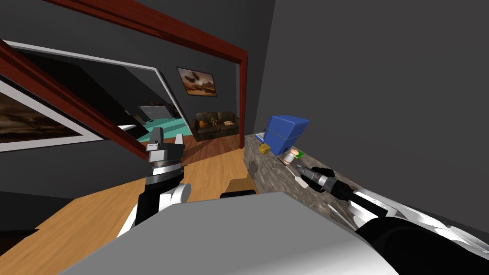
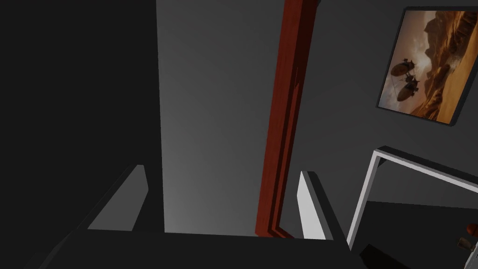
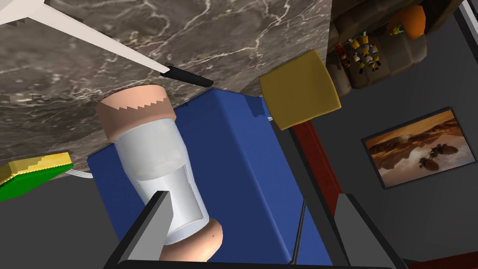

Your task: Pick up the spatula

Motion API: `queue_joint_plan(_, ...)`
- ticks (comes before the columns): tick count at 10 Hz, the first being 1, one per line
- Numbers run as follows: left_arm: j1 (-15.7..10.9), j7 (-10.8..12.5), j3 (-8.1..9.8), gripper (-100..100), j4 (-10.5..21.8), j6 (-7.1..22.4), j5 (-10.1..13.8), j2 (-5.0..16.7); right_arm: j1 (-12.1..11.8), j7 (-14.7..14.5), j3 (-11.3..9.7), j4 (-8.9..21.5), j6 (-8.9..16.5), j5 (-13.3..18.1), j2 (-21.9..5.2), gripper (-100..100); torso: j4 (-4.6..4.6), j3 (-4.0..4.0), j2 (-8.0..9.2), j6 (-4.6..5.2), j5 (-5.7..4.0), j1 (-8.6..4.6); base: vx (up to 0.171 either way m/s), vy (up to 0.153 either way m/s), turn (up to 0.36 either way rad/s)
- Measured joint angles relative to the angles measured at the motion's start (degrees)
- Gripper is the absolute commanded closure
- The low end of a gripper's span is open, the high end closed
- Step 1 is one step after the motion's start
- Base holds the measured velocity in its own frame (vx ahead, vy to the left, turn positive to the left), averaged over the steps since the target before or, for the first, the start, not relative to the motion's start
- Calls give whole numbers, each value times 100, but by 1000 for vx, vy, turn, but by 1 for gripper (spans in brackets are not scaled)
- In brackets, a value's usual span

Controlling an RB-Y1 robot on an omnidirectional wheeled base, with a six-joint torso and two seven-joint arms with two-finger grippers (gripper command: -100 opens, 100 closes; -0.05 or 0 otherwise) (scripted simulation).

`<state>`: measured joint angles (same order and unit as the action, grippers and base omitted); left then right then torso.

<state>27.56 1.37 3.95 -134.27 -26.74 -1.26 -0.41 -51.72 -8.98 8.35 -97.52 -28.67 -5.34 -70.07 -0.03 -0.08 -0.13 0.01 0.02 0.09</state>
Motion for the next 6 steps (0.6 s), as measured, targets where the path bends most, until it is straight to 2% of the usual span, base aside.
queue_joint_plan(1, 0, 0, 0, 0, 0, 0, 0, 0, -167, 59, 1, 8, 67, 24, -238, -100, -1, -3, -5, -3, 1, 5, 43, 19, 95)
queue_joint_plan(3, 0, 0, 0, 0, 0, 0, 0, 0, -245, 61, -183, 246, 13, 129, -514, -100, -1, -1, -1, 0, 0, 2, 47, 23, 138)
queue_joint_plan(4, 0, 0, 0, 0, 0, 0, 0, 0, -407, 102, -225, 392, -33, 173, -724, -100, -1, -3, -5, -1, 1, 4, 40, 13, 79)
queue_joint_plan(6, 0, 0, 0, 0, 0, 0, 0, 0, -482, 128, -396, 506, 9, 265, -1005, -100, 0, -1, -2, 0, 0, 1, 43, 19, 148)
